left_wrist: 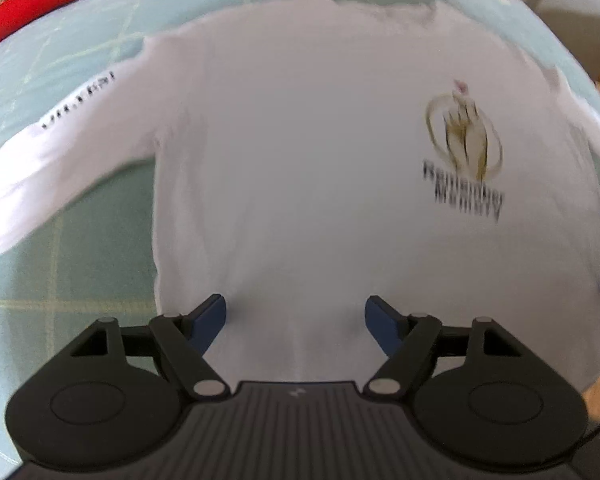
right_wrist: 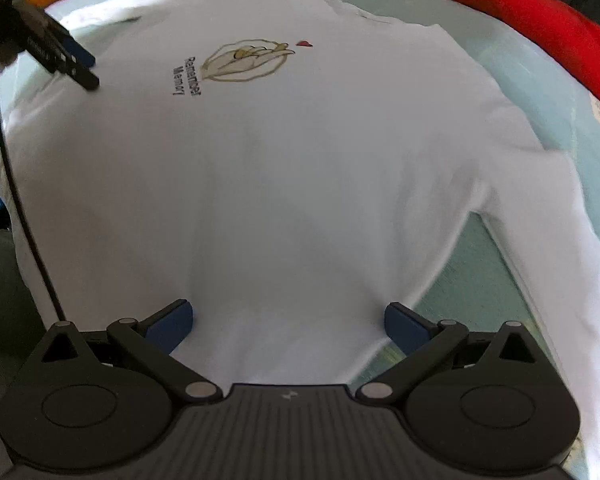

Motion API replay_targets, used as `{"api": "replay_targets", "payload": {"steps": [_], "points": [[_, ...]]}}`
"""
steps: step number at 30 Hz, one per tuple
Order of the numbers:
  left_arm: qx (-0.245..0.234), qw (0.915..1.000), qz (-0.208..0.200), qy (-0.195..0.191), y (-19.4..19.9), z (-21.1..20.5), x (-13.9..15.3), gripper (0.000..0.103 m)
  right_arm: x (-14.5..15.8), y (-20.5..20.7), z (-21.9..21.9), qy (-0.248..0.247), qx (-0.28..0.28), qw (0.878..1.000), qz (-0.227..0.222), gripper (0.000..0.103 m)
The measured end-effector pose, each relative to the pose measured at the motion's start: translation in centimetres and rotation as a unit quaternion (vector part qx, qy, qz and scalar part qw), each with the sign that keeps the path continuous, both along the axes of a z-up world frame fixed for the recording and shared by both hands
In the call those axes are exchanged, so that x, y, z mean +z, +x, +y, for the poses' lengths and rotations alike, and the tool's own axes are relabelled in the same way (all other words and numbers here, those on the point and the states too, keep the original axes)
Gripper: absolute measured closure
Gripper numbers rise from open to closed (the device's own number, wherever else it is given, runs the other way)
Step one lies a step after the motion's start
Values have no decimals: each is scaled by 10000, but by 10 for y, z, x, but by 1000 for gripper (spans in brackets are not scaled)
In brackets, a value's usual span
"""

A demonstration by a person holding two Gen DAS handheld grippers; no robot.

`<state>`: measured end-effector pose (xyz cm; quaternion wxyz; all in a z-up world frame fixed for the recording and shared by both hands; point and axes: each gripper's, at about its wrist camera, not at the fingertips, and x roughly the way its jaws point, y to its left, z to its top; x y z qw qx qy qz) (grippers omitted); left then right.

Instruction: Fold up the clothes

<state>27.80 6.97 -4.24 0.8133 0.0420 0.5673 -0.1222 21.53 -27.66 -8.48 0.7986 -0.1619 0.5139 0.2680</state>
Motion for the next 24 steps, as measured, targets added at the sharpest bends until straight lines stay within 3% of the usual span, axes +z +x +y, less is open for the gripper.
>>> {"api": "replay_targets", "payload": {"steps": [6, 8, 11, 14, 17, 21, 24], "points": [[-222, 9964, -794, -191, 58, -30, 1, 26, 14, 54, 8, 402, -453, 9943, -879, 0], [-257, 9965, -793, -101, 64, -30, -7, 26, 5, 72, 11, 426, -600, 9932, -902, 0], [-310, 9964, -791, 35, 73, -30, -18, 26, -14, 79, -1, 554, -965, 9922, -561, 0], [159, 9989, -413, 128, 60, -5, -29, 24, -15, 69, -5, 590, -965, 9919, -579, 0], [399, 9983, -372, 219, 54, -1, -21, 25, -18, 64, -1, 506, -981, 9921, -602, 0], [361, 9958, -842, 72, 65, -11, -11, 24, -17, 67, 0, 495, -1155, 9908, -508, 0], [406, 9947, -872, 365, 80, -11, -24, 24, -17, 68, 2, 434, -1196, 9906, -496, 0]]}}
